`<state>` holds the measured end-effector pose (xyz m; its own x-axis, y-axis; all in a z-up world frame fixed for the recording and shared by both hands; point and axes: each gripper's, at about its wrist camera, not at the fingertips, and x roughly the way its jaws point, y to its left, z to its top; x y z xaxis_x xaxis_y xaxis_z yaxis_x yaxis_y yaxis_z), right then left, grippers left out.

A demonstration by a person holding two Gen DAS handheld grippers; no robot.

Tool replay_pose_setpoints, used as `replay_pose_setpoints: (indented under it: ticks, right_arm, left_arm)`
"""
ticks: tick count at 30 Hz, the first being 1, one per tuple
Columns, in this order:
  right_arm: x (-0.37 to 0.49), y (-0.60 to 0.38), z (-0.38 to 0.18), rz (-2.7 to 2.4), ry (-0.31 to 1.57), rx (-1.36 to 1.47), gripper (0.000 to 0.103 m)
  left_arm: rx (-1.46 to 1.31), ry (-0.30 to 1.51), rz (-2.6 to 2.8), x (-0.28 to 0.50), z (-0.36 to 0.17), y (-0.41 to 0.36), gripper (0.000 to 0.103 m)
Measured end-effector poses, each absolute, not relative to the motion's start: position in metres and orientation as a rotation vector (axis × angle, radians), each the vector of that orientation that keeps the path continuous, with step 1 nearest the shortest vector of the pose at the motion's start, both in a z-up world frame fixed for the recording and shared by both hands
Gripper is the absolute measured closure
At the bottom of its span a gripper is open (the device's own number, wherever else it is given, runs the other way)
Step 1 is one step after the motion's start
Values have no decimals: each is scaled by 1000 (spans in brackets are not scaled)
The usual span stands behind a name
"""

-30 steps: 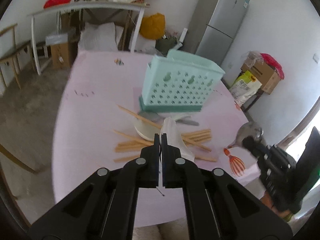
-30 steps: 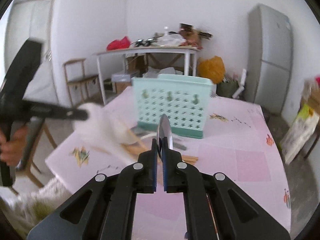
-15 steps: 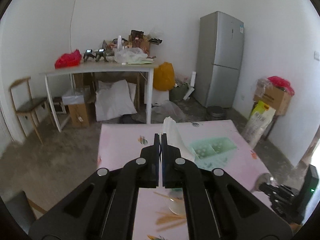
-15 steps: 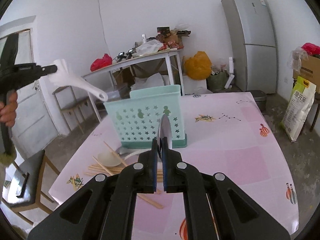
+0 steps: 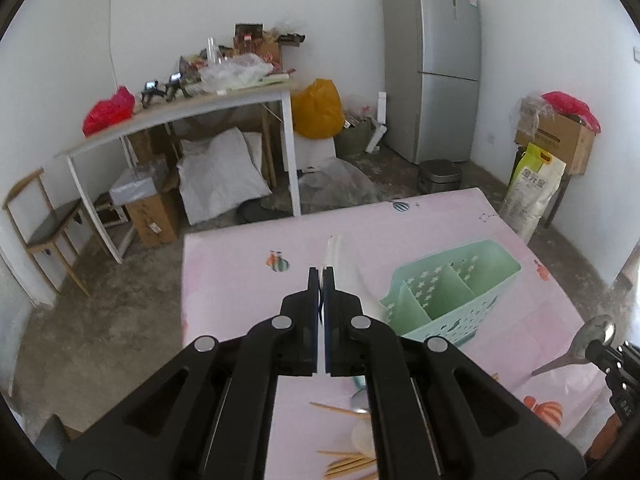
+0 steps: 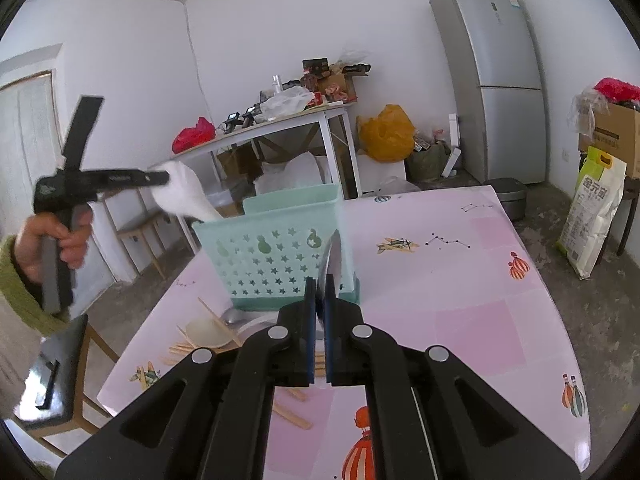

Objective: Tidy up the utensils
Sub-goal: 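Carry the white spoon into the mint-green basket and open the left gripper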

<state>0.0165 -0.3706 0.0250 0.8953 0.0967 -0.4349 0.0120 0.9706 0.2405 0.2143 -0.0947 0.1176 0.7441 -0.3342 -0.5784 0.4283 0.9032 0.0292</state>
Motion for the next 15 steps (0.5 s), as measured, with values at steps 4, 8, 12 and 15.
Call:
replay_pose_setpoints:
  ticks: [4, 8, 12, 15]
  right_arm:
    - [18, -374, 32, 43, 451, 255, 100]
    - [20, -375, 42, 47, 431, 260, 100]
    - [21, -379, 62, 77, 389, 287, 100]
    - [23, -384, 88, 119, 321, 307, 100]
  left_arm:
    - [28, 647, -487, 224, 105, -88, 91]
    - [-97, 646, -518, 222, 100, -73, 68]
    - [-184, 622, -517, 212, 99, -52, 52]
    - [-257, 607, -482, 202, 94, -31, 33]
